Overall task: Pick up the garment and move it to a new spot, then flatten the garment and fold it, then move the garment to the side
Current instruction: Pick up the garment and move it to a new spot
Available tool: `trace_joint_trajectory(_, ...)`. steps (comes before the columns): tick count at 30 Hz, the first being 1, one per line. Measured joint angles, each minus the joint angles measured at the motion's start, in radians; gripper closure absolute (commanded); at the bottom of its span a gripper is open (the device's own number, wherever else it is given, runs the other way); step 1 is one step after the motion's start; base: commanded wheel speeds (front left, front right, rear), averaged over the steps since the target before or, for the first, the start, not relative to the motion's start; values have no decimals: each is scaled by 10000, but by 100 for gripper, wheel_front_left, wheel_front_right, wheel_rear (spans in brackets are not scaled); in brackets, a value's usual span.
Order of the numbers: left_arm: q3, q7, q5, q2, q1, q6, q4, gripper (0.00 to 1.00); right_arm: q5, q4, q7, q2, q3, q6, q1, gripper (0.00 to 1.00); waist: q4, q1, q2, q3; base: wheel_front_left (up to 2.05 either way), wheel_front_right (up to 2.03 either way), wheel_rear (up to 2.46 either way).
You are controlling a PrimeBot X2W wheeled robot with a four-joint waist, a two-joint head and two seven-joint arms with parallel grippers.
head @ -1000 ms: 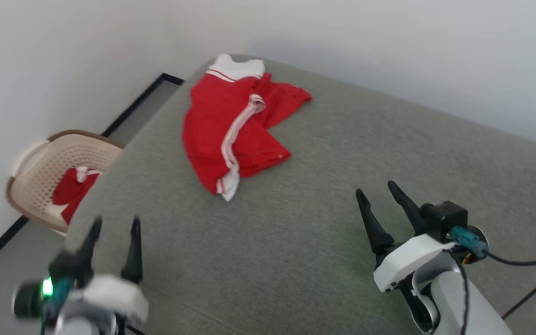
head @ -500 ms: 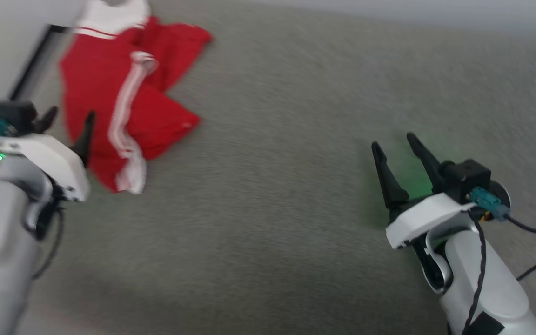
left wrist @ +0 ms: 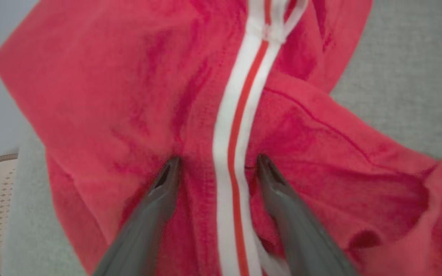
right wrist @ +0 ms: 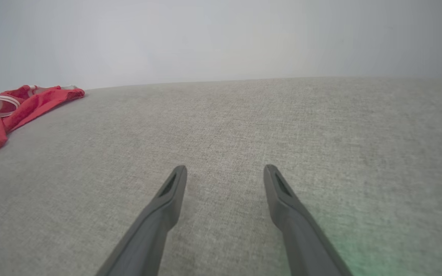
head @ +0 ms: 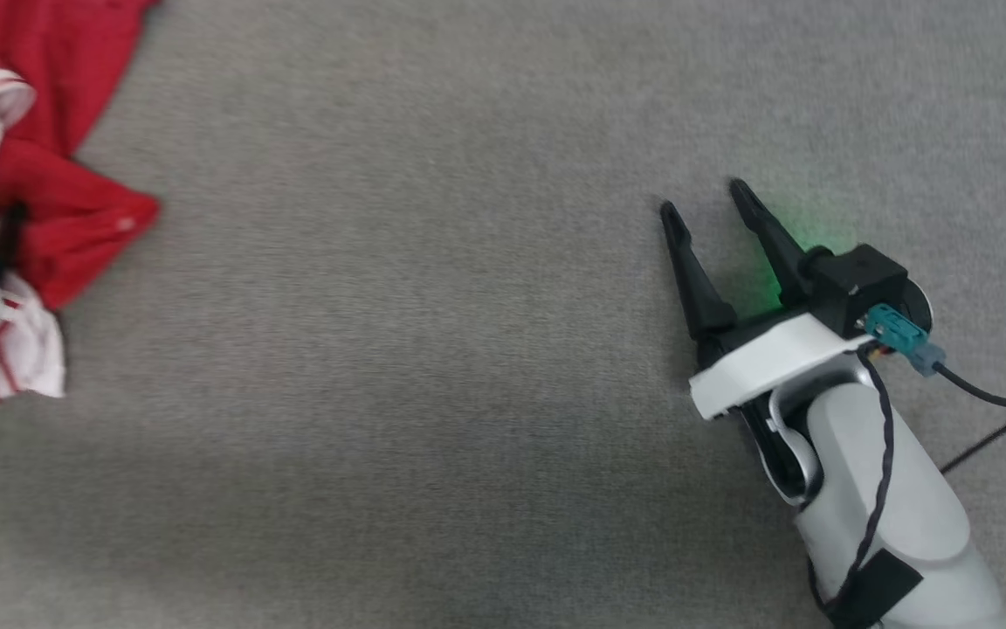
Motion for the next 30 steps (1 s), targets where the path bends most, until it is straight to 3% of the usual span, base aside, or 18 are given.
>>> trace_joint_trajectory(4,-119,56,-90,13,-579,0,566,0,-96,-199,-27,96,109,0,-148,0,-243,0,1,494,0,0,0)
trace_joint_trajectory(5,-150,173,-196,21,-670,2,640,4,-113,-226,-35,107,144,0,-179,0,-293,0,1,582,0,0,0)
trace_joint_trajectory(6,-182,247,-282,58,-724,2,683,19,-132,-238,-36,127,184,0,-211,0,-348,0,1,643,0,0,0)
trace_joint_trajectory(7,-205,288,-374,69,-765,2,740,51,-153,-251,-36,138,244,0,-231,0,-398,0,1,682,0,0,0)
trace_joint_trajectory(8,-257,328,-441,94,-799,4,765,73,-153,-255,-36,146,297,0,-235,0,-438,0,1,697,0,0,0)
trace_joint_trajectory(9,-301,347,-520,102,-815,4,792,100,-151,-259,-36,151,337,0,-238,0,-458,-1,1,675,0,0,0)
trace_joint_trajectory(20,-1289,-1448,-320,98,-736,10,1256,100,19,-146,-17,188,345,0,210,0,-353,0,0,-532,0,0,0)
trace_joint_trajectory(30,-2702,-2318,4,84,-877,10,-324,100,121,-226,-15,88,-681,0,973,0,-368,0,0,-2106,0,0,0)
